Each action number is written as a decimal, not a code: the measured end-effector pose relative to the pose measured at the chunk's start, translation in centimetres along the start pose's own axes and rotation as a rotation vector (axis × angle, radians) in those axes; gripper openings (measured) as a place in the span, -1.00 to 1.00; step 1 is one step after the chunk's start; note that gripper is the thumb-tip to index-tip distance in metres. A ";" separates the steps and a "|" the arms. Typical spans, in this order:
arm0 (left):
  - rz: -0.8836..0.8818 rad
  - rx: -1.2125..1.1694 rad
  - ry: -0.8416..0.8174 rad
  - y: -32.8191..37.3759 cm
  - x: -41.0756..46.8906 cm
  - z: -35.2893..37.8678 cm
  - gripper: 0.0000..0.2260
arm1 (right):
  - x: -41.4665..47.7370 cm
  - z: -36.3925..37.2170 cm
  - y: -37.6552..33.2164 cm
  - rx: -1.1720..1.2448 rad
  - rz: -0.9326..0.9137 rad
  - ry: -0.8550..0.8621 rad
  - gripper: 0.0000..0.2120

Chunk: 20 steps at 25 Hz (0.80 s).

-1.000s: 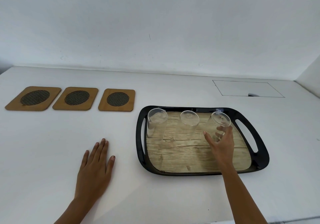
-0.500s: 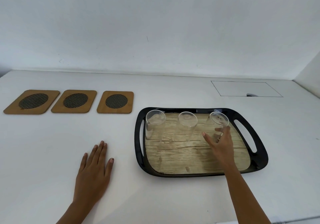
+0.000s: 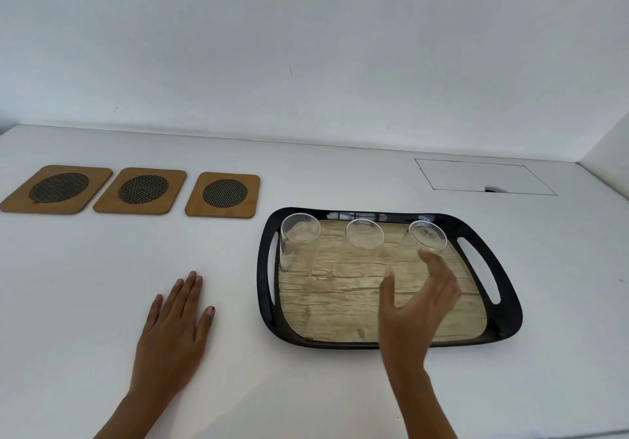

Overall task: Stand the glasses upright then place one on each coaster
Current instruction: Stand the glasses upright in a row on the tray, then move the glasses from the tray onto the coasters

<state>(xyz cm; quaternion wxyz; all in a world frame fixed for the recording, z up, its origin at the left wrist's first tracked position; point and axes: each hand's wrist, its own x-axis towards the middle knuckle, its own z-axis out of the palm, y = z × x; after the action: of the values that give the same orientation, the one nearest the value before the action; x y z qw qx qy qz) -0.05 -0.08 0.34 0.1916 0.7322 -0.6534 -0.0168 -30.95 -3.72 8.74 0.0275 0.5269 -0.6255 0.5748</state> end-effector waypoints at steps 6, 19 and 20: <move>-0.009 0.000 -0.002 -0.1 0.0 -0.1 -0.42 | -3.0 4.1 -2.9 0.160 -0.187 -0.276 -0.62; -0.013 -0.033 0.008 0.3 0.0 -0.2 -0.46 | -4.2 10.8 -3.4 0.056 0.122 -0.560 -0.15; -0.008 -0.041 0.010 0.2 0.0 -0.2 -0.45 | -4.3 11.1 -3.5 0.048 0.133 -0.551 -0.16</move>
<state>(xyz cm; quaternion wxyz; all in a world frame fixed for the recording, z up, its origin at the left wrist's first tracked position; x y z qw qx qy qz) -0.15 -0.07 0.58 0.2100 0.7308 -0.6489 -0.0274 -20.30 -8.54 4.62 -0.1935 0.6216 -0.6288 0.4251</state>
